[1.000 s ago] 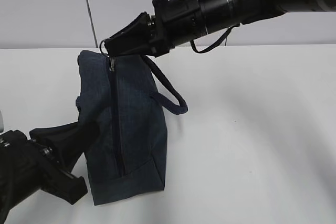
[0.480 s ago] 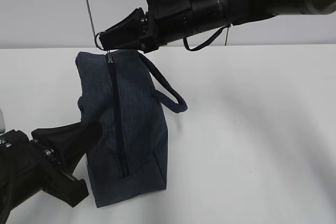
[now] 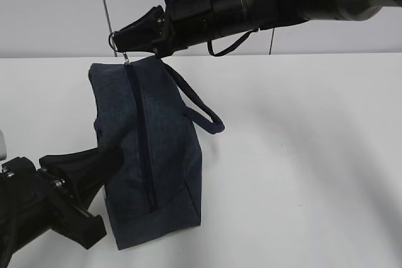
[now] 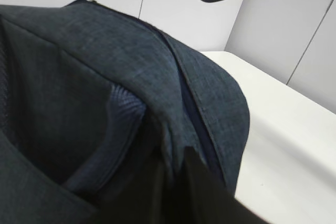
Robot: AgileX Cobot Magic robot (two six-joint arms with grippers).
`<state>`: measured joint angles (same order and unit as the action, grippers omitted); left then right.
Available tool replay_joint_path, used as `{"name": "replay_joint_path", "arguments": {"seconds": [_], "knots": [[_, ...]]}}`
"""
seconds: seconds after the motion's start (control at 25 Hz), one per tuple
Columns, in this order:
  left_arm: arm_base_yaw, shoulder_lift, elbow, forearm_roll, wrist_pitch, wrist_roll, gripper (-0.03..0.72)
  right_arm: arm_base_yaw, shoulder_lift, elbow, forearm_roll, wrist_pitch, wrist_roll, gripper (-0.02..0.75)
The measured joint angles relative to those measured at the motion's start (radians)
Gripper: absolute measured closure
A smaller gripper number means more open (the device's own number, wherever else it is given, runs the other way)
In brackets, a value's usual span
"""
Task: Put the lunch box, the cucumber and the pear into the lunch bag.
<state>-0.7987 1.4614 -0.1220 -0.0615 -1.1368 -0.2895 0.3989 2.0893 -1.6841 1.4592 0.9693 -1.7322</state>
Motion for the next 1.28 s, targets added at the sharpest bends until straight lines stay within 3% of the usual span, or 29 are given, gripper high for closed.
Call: {"name": "replay_joint_path", "arguments": {"seconds": [1.28], "knots": [[0.001,0.000,0.000,0.080,0.005,-0.016,0.685,0.020,0.276,-0.293,0.040,-0.116,0.021,0.738]]}}
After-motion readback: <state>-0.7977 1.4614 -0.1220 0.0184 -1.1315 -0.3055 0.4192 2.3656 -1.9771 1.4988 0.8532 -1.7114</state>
